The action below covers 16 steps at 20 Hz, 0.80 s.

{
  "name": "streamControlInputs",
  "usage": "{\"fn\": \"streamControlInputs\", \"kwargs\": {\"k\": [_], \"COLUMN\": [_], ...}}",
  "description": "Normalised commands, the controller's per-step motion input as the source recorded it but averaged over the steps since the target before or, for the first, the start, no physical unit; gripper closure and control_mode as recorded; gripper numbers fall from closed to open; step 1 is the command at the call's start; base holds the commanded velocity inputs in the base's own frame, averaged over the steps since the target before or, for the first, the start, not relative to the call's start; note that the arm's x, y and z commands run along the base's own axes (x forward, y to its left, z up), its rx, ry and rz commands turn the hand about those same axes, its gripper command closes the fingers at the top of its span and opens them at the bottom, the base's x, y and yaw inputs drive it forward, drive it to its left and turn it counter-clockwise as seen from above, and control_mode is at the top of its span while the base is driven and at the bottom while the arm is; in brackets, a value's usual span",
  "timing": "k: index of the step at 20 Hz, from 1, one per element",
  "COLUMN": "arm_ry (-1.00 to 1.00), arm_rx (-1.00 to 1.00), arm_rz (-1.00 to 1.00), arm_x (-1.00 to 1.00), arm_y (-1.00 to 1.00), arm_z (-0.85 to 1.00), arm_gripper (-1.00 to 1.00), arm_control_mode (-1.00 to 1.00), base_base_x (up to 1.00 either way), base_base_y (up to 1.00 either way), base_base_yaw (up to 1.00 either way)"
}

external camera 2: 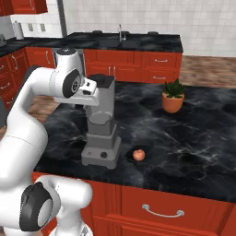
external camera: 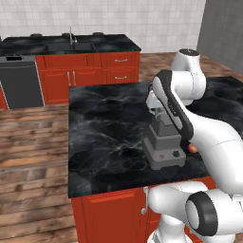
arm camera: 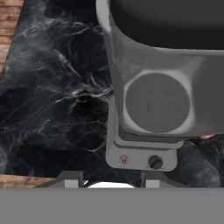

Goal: Open the blender lid, put the peach in the blender, close the lid, and start the blender.

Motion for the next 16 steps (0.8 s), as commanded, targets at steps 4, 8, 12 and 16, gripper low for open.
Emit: {"fn": "streamControlInputs", "kwargs": {"k": [4, 8, 12, 16], "arm_ry": [0.00, 0.00, 0.00, 0.00], "arm_rx": [0.00, 0.00, 0.00, 0.00], "arm_rz": [0.00, 0.00, 0.00, 0.00], "arm_x": [-0.01, 0.00, 0.00, 0.00], "arm_y": [0.00, 0.00, 0.00, 0.00], "arm_z": [0.00, 0.00, 0.00, 0.00], "arm_gripper": [-1.00, -1.00, -1.00, -1.00], "arm_control_mode": [1.00, 1.00, 1.00, 1.00], "base_base_x": [0.00, 0.00, 0.00, 0.00], "base_base_y": [0.00, -0.33, -0.97, -0.86], "base_base_yaw": [0.00, -0.02, -0.03, 0.00]}}
